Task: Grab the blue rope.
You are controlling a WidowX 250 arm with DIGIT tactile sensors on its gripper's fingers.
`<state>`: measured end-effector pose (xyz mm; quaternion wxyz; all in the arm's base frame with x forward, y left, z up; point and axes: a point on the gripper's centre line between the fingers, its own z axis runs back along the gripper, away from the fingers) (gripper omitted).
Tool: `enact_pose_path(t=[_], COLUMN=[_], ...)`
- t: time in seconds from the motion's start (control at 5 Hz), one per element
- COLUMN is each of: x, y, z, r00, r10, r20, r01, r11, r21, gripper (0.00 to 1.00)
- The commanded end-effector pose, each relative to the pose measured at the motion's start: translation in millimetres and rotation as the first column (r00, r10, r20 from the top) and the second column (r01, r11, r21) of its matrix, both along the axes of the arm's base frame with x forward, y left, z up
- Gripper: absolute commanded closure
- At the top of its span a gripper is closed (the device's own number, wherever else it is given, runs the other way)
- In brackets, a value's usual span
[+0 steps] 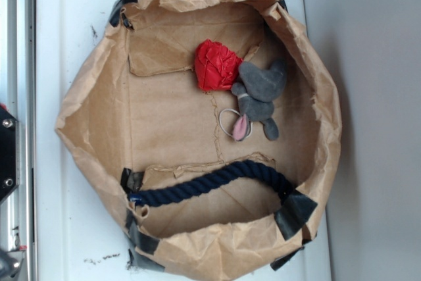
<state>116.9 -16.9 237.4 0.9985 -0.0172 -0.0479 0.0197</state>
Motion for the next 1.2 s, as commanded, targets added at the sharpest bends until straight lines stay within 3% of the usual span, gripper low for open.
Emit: enact_pose_path(t=[0.0,0.4,0.8,1.0], x=[0,101,101,131], y=[0,-7,-7,17], z=[0,-4,-4,-54], r00=[1.0,0.993,0.993,0.983], r10=[0.0,0.092,0.092,0.161], r20=[0.0,0.075,0.075,0.091], r01=[0.0,-0.093,-0.093,-0.158], r11=[1.0,0.996,0.996,0.987], r21=[0.0,0.004,0.004,-0.038], gripper=[0.0,0.0,0.0,0.0])
